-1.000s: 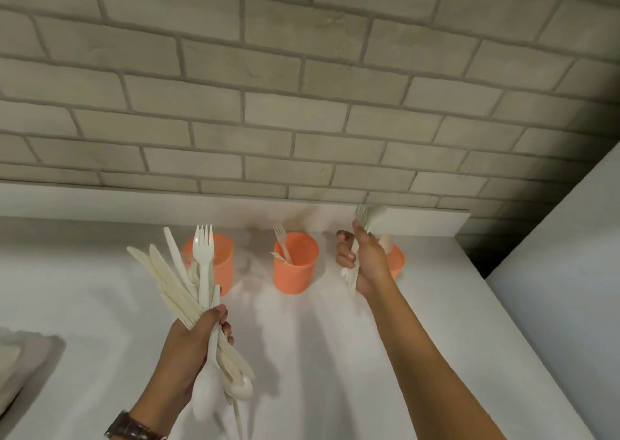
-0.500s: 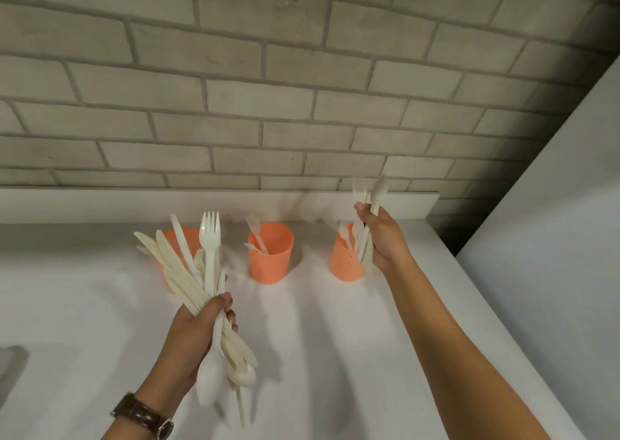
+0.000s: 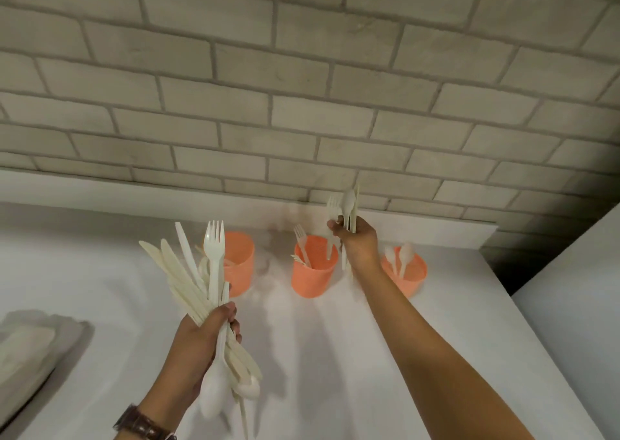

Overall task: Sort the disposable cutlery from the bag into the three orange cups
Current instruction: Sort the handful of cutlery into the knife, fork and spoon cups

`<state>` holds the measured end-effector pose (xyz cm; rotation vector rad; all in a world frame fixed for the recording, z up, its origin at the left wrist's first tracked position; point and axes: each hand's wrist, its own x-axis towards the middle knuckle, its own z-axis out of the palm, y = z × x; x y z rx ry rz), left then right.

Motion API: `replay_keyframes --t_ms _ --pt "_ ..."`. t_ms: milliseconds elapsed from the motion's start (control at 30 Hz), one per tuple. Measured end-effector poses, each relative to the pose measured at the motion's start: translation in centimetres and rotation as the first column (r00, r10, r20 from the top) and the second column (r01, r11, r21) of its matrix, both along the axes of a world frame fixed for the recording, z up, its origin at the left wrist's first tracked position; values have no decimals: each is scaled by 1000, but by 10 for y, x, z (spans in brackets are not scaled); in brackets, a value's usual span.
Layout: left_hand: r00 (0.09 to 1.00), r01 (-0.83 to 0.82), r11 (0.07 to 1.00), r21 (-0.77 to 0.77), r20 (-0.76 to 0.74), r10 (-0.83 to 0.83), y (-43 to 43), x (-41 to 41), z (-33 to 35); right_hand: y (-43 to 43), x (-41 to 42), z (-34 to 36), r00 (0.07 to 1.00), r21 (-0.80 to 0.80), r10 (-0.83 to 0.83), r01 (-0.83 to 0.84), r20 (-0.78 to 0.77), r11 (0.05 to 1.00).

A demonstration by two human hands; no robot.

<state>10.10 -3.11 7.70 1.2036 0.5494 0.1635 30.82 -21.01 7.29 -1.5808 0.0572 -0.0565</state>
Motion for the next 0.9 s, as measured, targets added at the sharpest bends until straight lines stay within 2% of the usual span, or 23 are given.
replay_keyframes --t_ms 133,200,300,400,500,633,767,900 --pt "1000 -18 999 28 -21 19 6 -2 -5 -7 -7 -23 995 -108 -30 19 -98 994" --pt "999 -17 999 29 -29 18 5 0 -7 -14 -13 -21 991 -95 -59 47 -121 994" --pt "999 1 1000 29 -38 0 0 2 -8 -29 -19 -11 979 119 -10 35 -202 992" --pt "999 34 999 38 -38 -33 -9 5 -6 -52 -20 -2 946 343 93 19 -309 939" --pt "997 68 997 36 -38 -66 -16 6 -4 -82 -22 6 953 395 97 25 -286 918" --pt "996 85 996 24 -29 -84 -22 6 -3 -118 -23 11 980 316 28 37 -199 948" --pt "996 93 995 23 -14 -92 -28 7 -1 -137 -22 19 981 36 -153 158 -115 987" --pt "994 105 994 36 -14 -104 -28 7 -2 -145 -14 21 967 11 -254 254 -19 967"
